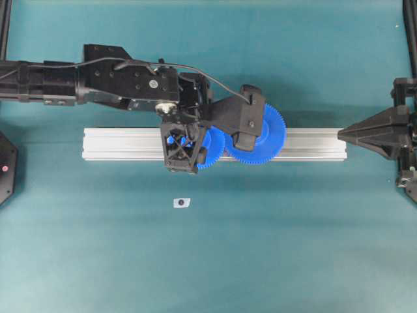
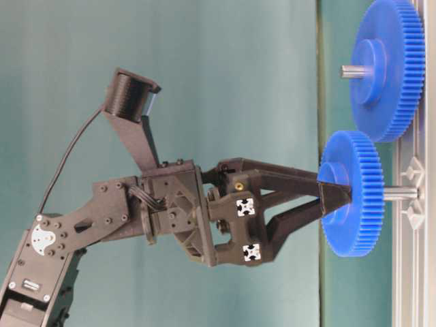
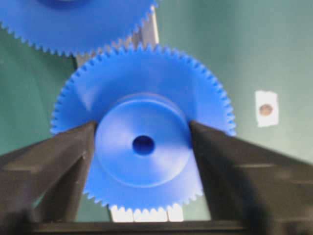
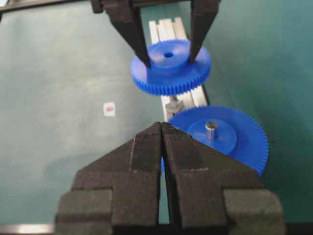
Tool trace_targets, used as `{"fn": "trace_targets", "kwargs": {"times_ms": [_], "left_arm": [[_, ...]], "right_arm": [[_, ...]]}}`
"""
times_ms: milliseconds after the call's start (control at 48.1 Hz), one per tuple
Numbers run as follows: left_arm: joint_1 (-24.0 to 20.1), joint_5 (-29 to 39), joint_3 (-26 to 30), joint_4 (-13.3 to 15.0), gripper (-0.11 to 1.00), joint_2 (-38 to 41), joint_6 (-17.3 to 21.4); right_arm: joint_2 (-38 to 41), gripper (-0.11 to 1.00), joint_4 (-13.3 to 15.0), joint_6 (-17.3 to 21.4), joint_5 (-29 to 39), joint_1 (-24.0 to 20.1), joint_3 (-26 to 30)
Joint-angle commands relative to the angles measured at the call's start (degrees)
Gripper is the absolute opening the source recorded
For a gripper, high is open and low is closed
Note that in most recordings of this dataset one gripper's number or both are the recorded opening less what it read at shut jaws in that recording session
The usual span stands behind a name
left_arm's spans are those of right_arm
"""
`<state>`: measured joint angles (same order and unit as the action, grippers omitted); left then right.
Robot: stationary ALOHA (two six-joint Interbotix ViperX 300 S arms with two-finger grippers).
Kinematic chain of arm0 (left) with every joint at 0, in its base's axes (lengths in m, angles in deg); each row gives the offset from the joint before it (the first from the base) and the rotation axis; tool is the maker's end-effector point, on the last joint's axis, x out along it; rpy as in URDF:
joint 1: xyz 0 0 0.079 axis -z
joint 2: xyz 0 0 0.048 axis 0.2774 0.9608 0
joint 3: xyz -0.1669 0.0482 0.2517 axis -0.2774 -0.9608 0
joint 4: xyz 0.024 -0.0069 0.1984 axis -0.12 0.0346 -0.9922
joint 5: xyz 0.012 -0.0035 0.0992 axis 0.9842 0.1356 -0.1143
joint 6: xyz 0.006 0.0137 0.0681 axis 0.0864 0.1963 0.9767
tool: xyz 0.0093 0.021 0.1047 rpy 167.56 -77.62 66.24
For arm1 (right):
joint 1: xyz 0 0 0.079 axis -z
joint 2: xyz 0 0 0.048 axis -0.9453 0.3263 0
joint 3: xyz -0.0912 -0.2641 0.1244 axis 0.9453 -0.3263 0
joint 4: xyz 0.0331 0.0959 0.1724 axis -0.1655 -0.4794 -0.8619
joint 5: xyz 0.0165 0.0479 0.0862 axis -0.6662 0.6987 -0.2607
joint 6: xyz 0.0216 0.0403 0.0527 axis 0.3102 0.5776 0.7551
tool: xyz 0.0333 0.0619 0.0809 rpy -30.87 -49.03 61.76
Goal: Find the location of the shaft and insert the small gear.
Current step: 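Align the gear bore with the shaft and lower it down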
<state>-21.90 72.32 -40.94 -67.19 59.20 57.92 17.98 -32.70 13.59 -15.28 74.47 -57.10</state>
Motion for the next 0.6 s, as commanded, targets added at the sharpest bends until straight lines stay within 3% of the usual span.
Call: {"fn": "trace_targets", "kwargs": {"times_ms": [0,582], "left_arm": [[-0.62,0.44,1.14,-0.18,0.90,-0.97,0.09],[0.62,8.09,9.49,-0.18,0.86,-2.02,0.00]], "right_arm": [[0.26,0.01,-0.09,0.53,-0.35,0.18,0.53],[0.26,0.01,-0.09,0.53,-0.26,0.18,0.53]]}}
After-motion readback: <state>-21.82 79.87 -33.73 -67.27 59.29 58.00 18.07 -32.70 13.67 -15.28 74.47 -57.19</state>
